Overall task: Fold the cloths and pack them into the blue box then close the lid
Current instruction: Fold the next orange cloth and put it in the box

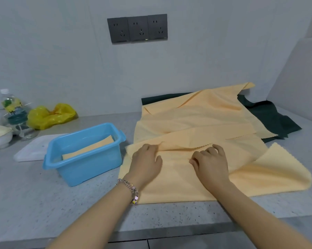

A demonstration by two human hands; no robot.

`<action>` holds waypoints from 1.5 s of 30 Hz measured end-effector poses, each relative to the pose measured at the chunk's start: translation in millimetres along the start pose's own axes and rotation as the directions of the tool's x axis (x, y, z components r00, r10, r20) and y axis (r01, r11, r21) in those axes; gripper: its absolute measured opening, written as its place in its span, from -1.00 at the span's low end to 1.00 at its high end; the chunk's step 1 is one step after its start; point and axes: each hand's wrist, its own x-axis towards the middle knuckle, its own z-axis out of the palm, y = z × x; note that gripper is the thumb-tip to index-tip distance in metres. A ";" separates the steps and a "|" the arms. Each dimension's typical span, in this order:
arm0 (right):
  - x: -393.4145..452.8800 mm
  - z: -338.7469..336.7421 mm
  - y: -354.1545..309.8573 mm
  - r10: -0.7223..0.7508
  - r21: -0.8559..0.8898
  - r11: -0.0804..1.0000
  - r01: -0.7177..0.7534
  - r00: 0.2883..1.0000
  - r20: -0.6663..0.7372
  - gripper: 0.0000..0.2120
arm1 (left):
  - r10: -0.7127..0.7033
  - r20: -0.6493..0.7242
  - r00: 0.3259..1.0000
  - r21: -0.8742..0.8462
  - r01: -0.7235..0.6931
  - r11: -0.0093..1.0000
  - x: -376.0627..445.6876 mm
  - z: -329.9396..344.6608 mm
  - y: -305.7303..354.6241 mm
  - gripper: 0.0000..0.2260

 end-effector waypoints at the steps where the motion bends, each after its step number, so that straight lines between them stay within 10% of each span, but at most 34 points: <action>1: 0.1 0.2 0.4 -0.004 -0.008 1.000 0.004 1.000 -0.009 -0.82 | 0.007 -0.012 1.000 0.037 -0.007 0.999 4.9 2.7 0.4 -0.61; 8: 3.6 1.9 0.9 0.012 -0.006 1.000 -0.012 0.999 -0.042 -0.82 | 0.073 -0.100 0.992 0.167 -0.056 0.984 59.0 0.0 11.8 -0.57; 17: 5.4 4.0 1.2 0.068 0.078 0.994 -0.072 0.996 0.055 -0.82 | -0.150 0.152 0.977 0.379 0.082 0.922 101.6 4.0 11.8 -0.42; 25: 5.6 5.1 1.3 0.086 0.109 0.990 -0.093 0.994 0.065 -0.80 | -0.030 0.065 0.997 -0.016 0.031 0.999 68.1 11.4 14.4 -0.79; 30: 4.9 5.4 2.4 0.055 0.064 0.996 -0.063 0.991 0.119 -0.86 | -0.037 0.291 0.956 -0.289 0.124 0.949 30.8 12.7 9.5 -0.86; 45: 18.4 9.7 55.7 0.118 -0.077 0.992 -0.098 0.939 0.323 -0.73 | 0.013 -0.071 0.997 0.085 -0.006 0.996 27.1 25.2 20.0 -0.87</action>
